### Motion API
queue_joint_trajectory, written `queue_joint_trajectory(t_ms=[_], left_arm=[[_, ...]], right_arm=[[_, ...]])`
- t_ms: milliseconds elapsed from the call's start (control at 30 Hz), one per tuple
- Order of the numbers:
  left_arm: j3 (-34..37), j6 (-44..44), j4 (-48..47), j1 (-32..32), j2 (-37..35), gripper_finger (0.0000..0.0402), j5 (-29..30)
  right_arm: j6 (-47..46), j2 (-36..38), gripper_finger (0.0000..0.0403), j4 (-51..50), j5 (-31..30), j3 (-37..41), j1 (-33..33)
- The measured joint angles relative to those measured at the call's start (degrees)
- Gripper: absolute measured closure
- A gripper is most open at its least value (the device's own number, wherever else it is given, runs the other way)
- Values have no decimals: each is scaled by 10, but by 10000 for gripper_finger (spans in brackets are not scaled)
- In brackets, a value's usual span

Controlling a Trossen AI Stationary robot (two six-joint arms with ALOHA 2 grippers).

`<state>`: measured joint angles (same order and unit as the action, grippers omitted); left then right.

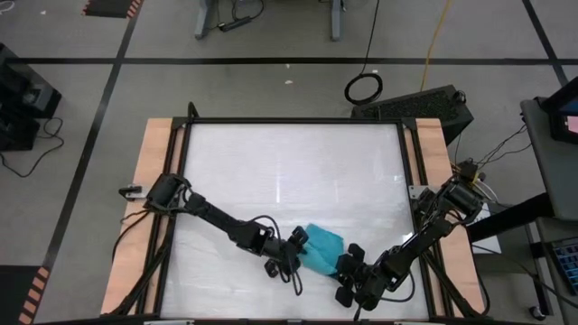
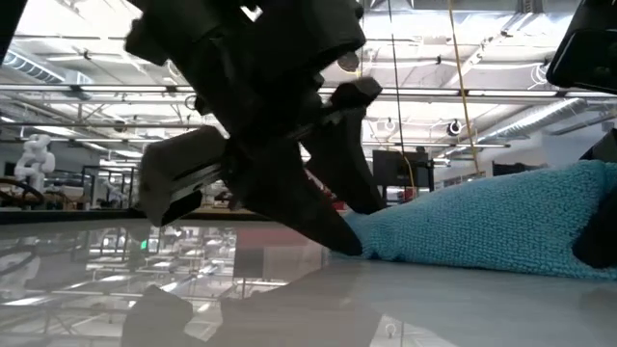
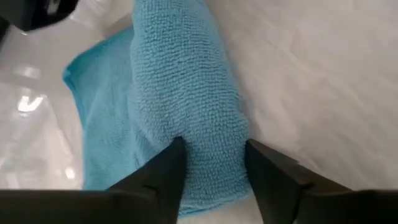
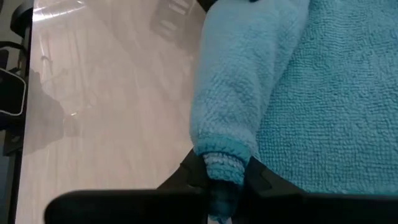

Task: Roll towel into tight, uniform cylinder
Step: Roll the blue towel

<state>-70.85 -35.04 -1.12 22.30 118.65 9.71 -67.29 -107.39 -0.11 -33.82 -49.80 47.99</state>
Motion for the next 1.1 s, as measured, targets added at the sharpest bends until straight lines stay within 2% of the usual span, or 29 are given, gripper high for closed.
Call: queue_joint_trajectory(t_ms=[167, 300, 400, 567, 633, 900, 1100], left_arm=[[0, 17, -12, -17, 0, 311, -49], [0, 17, -14, -25, 0, 385, -86], [0, 43, -10, -34, 1, 387, -131], [-4, 143, -16, -70, 2, 386, -297], [-4, 170, -17, -82, 3, 386, -336], [-3, 224, 3, -101, 4, 387, -420], [-7, 245, 10, -109, 4, 387, -439]], right_arm=[[19, 3, 366, -1, -1, 0, 1], [48, 18, 324, -21, -4, 1, 3], [89, 38, 281, -32, -4, 1, 11], [134, 86, 219, -68, -12, 1, 29], [157, 102, 206, -80, -18, 1, 35], [299, 108, 197, -75, -77, 0, 50], [450, 94, 197, -12, -98, 0, 47]])
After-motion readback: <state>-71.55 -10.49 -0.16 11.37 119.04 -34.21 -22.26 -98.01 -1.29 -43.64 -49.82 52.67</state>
